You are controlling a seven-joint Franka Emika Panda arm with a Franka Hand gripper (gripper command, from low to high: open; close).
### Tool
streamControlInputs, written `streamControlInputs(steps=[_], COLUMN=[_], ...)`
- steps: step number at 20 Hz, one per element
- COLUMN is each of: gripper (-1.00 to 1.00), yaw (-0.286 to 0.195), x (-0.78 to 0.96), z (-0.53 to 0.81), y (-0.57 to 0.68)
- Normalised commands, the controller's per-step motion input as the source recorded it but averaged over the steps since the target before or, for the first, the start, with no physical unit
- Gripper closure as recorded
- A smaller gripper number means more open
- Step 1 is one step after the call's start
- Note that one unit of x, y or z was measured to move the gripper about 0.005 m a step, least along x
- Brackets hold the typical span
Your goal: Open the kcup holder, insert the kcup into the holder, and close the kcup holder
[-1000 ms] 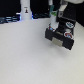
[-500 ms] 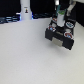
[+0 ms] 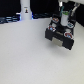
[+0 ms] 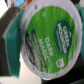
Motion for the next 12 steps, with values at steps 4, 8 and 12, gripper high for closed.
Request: streamControlInputs(steps=[4, 8, 12], gripper=[1.00, 1.00, 1.00], yaw=[0.125, 0.095, 0.062], x=[-0.20, -0.16, -0.15], z=[-0.12, -0.18, -0.25], y=[0.25, 0.09, 0.06])
